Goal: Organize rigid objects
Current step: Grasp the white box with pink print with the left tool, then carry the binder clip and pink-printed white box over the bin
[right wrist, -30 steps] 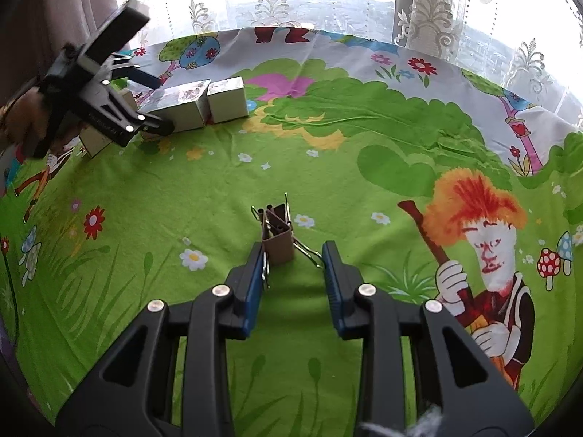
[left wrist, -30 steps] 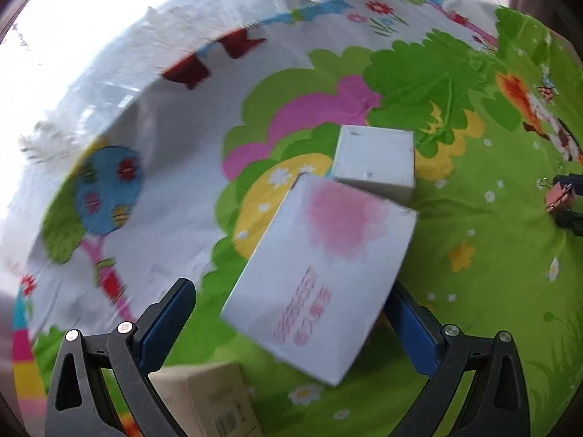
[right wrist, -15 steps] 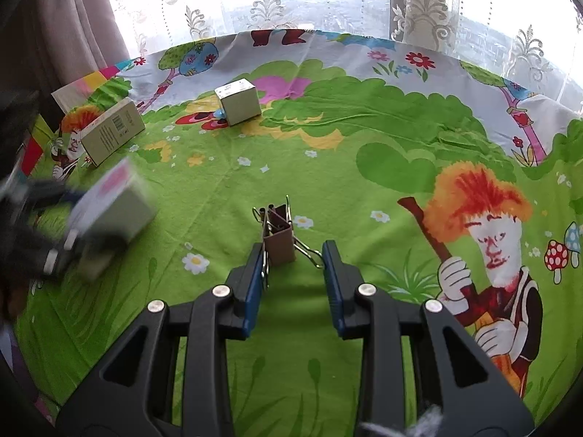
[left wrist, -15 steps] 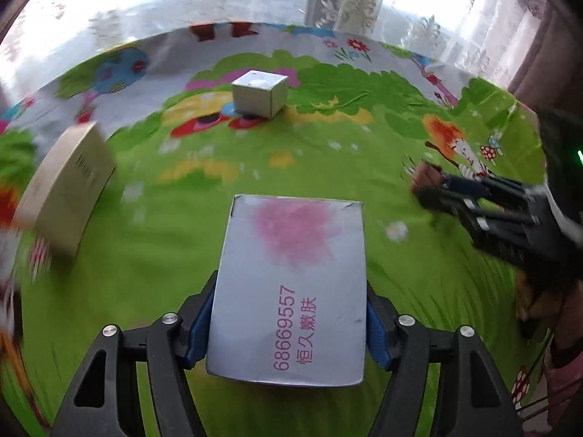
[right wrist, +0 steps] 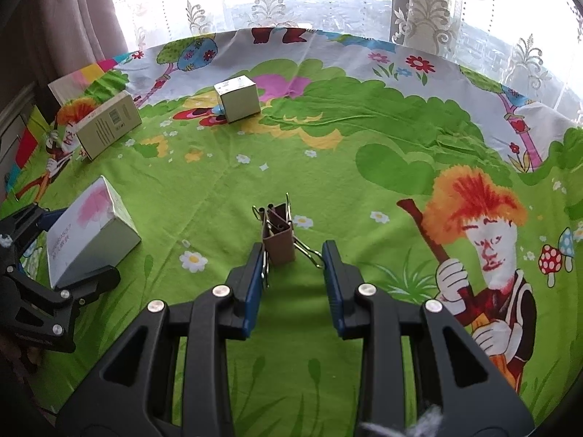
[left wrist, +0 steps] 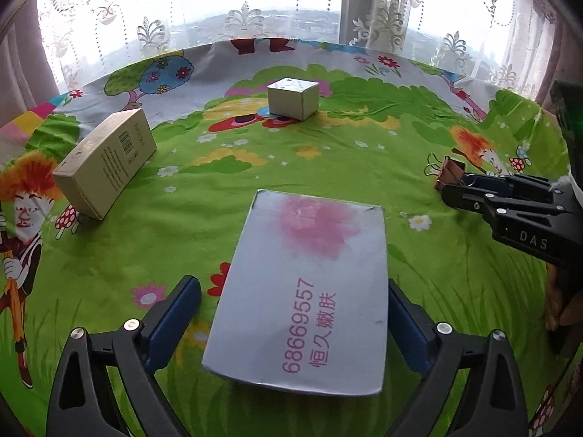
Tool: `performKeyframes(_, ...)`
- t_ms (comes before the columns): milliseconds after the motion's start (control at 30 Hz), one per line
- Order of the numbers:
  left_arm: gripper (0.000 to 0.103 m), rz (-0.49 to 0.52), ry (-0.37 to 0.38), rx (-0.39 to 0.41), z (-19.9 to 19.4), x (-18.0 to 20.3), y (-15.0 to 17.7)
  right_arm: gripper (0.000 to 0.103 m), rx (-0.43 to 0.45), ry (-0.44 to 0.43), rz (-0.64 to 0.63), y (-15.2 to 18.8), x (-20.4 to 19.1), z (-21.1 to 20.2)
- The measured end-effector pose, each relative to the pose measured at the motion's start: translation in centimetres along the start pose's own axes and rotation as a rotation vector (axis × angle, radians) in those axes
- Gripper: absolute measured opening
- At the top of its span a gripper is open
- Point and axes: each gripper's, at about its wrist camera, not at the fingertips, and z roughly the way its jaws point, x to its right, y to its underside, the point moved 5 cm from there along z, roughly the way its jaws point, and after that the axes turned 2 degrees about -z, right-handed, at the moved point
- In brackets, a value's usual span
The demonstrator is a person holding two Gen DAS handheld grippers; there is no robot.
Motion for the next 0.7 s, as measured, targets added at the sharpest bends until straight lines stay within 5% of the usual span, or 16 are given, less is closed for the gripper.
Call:
performKeyframes(67,0.094,-0.01,-0.008,0.006,-0.1,-0.2,0.0,0.036,-0.002,0.009,-0.01,-0.1,-0.1,0.0)
performKeyframes(167,0.066,-0.04,-0.029,0.039,-0.9,-0.7,0.0,0.035,-0.002,0.031,-0.034,-0.2,-0.4,0.0)
performKeyframes(300,0.066,-0.105,-0.013,0.048,-2.3,-1.4,1.3,0.034,0.067,-0.006,0.007,0.1,-0.4,-1.9)
performKeyframes(467,0.066,-0.18,-0.002,0.126,-6.4,-0.6,4.7,0.034,0.2,0.047,0.132,4.3,-0.7,-8.0)
performKeyframes(700,0.066,-0.046,-0.031,0.432,-14.8,5.0,4.7,0.034,0.579,0.248,0.211,9.3,-1.3,-19.5)
